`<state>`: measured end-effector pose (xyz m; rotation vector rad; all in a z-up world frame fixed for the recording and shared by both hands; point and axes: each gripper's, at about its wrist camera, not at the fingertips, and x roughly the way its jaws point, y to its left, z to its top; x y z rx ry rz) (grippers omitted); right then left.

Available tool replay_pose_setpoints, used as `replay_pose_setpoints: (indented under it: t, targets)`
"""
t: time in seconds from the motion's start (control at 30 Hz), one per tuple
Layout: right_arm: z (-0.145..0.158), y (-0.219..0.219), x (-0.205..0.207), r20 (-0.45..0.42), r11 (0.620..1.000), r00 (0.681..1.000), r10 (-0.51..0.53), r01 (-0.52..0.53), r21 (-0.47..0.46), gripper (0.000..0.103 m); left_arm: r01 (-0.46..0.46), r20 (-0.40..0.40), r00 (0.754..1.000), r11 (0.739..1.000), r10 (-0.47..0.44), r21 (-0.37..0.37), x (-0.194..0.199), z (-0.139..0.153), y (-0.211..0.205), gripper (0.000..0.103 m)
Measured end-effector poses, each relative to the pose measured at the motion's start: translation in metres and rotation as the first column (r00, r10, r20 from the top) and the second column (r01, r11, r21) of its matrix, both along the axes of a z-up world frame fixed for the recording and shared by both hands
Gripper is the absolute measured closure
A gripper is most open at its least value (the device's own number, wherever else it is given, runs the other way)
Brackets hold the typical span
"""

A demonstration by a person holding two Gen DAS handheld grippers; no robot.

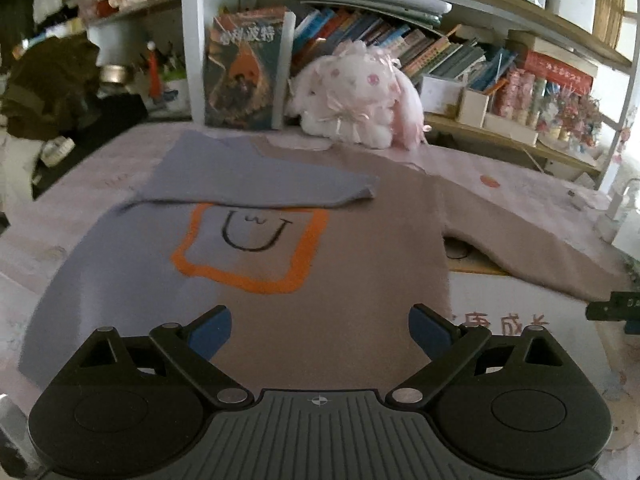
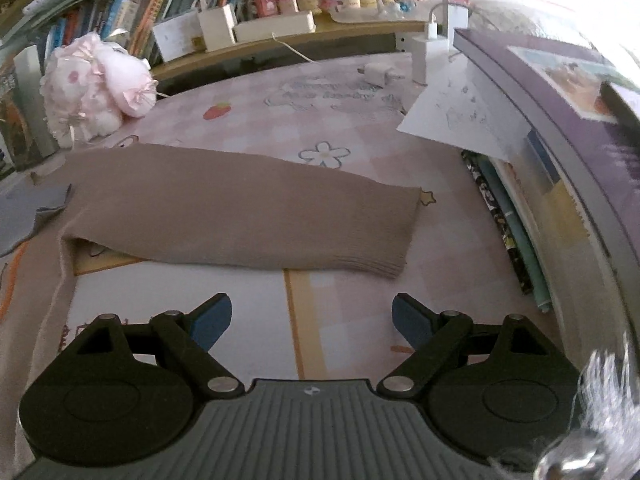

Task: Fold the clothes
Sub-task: 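Move the right gripper to the beige sleeve cuff and grasp it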

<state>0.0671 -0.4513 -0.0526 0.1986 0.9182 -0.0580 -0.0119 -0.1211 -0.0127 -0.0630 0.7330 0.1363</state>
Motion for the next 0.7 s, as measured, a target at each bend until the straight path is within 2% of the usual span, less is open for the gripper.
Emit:
replay_pose_setpoints:
  t: [0.27,0.43,0.47,0.53,0.63,0.7]
  targets:
    - [-0.004,-0.008,0.009,0.03,1.0,1.0,-0.006,0.006,-0.006,0.017,-0.022,-0.019,1.0,1.0,0.023,0.021,-0.004,-0.002,-0.003,0.006]
    - [-0.004,-0.018,0.021,0.059,0.999,0.997,-0.041,0.04,0.028,0.024,-0.032,-0.034,0.999,0.999,0.032,0.009,-0.005,-0.003,-0.001,0.006]
    - [-0.004,-0.021,0.025,0.066,0.998,0.996,-0.057,0.054,0.042,0.029,-0.034,-0.038,0.999,0.999,0.034,0.011,-0.005,-0.003,-0.001,0.006]
    - [-0.004,-0.029,0.031,0.081,0.992,0.993,-0.091,0.083,0.096,0.04,-0.037,-0.044,0.998,0.999,0.037,0.015,-0.005,-0.003,-0.001,0.006]
    - [-0.006,-0.04,0.04,0.088,0.966,0.988,-0.127,0.103,0.239,0.048,-0.035,-0.049,0.998,0.999,0.036,0.016,-0.004,-0.003,-0.001,0.006]
    - [-0.009,-0.044,0.045,0.084,0.942,0.988,-0.132,0.098,0.322,0.05,-0.029,-0.052,0.998,0.999,0.03,0.018,-0.003,-0.004,-0.003,0.006]
